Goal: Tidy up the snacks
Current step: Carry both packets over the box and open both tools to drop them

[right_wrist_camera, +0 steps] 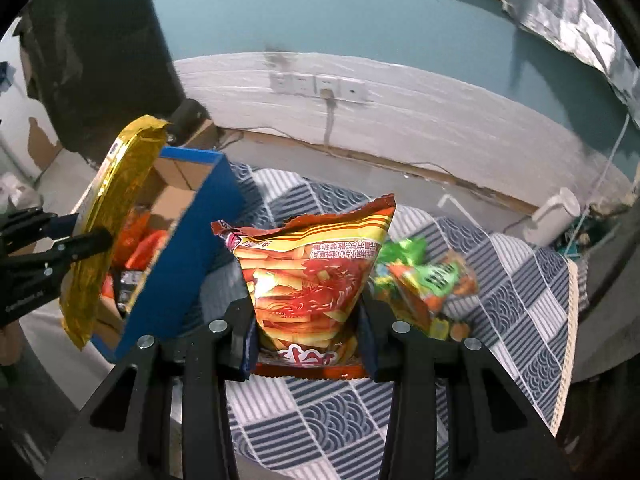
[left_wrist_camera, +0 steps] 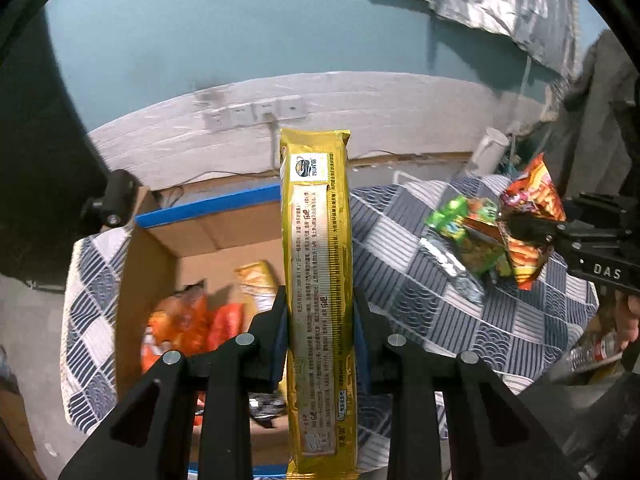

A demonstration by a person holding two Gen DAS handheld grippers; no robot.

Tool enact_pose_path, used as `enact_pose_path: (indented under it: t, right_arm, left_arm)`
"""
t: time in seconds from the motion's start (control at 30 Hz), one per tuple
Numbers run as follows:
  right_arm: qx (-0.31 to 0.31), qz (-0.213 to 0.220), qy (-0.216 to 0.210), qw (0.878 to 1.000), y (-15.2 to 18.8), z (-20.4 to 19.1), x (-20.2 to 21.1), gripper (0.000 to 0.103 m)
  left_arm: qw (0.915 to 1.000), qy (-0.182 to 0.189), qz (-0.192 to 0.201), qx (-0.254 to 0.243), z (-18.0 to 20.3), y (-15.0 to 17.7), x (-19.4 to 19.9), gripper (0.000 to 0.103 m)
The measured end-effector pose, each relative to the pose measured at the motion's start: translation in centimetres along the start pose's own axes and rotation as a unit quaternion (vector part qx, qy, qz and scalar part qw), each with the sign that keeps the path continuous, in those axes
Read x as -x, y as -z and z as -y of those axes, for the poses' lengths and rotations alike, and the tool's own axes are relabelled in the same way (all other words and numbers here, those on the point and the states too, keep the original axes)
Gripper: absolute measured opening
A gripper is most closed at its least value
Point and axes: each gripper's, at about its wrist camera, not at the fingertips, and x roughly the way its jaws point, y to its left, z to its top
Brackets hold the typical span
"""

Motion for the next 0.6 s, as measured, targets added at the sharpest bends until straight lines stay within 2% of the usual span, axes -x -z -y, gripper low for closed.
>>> enact_pose_path:
  t: [0.27,0.6]
  right_arm:
    - [0.034,-0.001,-0.020,0.999,-2.3,-4.9,-1.4,0.038]
    - [0.072,-0.017,-0.050,0.996,-4.3,-11.2,-4.3,0.038]
  left_arm:
    - [0.9991,-0.026,0.005,0.032,-4.7,0.7,-0.2,0.028]
    - [0.9969,-0.056,-0.010,0.054,-9.2,2.5,-1.5,0.028]
